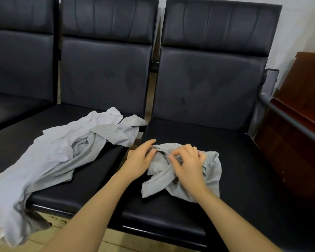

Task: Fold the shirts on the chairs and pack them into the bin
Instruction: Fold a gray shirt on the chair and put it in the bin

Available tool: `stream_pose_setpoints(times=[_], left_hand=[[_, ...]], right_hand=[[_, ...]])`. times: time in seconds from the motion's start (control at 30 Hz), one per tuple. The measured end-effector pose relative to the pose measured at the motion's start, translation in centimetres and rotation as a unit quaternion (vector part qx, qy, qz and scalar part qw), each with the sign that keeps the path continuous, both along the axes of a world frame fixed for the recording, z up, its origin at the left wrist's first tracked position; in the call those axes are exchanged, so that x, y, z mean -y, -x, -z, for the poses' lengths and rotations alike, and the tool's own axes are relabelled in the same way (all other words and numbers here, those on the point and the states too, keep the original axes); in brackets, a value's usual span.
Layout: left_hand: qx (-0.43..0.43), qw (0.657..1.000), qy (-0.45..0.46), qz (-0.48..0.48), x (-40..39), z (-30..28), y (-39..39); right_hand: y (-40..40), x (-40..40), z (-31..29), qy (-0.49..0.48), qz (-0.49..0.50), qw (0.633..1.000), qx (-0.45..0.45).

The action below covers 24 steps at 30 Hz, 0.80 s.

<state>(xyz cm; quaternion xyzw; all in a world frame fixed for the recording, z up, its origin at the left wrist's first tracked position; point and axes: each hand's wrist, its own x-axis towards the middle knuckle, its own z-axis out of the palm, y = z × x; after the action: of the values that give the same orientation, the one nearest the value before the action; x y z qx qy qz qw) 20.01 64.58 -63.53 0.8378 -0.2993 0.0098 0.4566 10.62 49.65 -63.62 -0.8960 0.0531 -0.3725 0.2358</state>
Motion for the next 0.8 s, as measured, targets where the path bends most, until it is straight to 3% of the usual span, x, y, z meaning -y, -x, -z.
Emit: stream_pose_setpoints(times=[0.23,0.43,0.7,0.8], left_hand=[[0.048,0.997,-0.014,0.051,1.3,-0.1,1.3],[0.074,0.995,-0.05,0.046,1.6,-0.4,2.7],[0.076,0.992,-0.079,0.056,1.8,-0.8,3.4],[0.057,0.997,-0.015,0.05,1.6,-1.3,3.9]], right_hand=[[2.9,2.8,-2.0,-0.078,-0.022,0.996,0.026],[5.4,5.2,-3.1,-0.221,-0.02,0.974,0.039],[7.0,7.0,-2.9,-0.215,0.013,0.976,0.004],[7.3,7.2,-2.6,-0.2,0.018,0.98,0.007]])
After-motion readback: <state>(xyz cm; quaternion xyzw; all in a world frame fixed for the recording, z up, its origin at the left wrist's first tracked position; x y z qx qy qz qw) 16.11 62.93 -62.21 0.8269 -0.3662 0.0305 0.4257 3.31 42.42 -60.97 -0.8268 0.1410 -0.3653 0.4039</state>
